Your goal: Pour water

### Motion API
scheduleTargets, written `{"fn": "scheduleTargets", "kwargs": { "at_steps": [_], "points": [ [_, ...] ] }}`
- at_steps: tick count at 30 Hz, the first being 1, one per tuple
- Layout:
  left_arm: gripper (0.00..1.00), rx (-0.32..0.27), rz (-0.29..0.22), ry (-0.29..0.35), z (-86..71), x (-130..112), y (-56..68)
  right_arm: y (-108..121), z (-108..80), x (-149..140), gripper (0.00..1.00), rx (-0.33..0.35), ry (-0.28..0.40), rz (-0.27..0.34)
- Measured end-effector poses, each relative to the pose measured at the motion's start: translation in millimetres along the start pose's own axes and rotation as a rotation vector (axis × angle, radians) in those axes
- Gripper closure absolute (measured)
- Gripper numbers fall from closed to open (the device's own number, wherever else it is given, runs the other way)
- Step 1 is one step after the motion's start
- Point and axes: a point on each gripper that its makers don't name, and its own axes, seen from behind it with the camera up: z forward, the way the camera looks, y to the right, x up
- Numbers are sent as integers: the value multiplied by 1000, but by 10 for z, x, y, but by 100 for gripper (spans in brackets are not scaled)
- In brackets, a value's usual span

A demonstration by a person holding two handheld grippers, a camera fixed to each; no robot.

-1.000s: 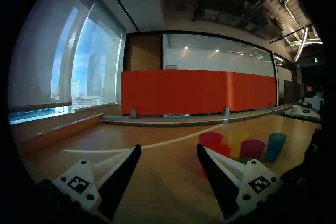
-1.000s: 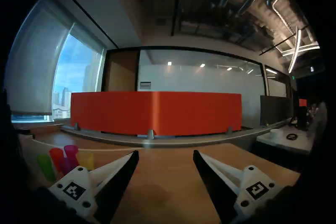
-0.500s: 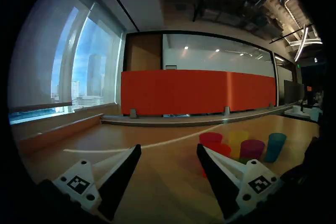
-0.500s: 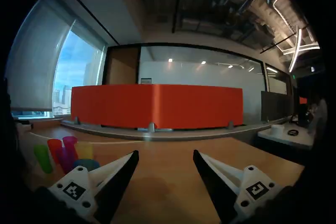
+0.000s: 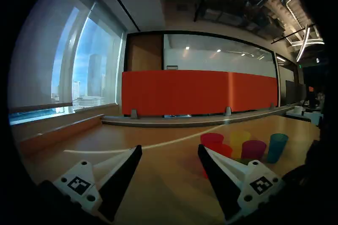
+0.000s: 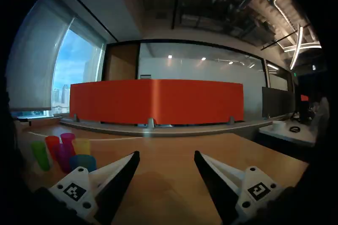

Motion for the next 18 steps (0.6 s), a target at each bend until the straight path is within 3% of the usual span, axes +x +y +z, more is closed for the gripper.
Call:
{"fn": "scheduleTargets", "kwargs": {
  "at_steps": [18],
  "points": [
    [2,0,0,0,-3,-5,1,17,29,-55,0,-4,-21,4]
  ]
}}
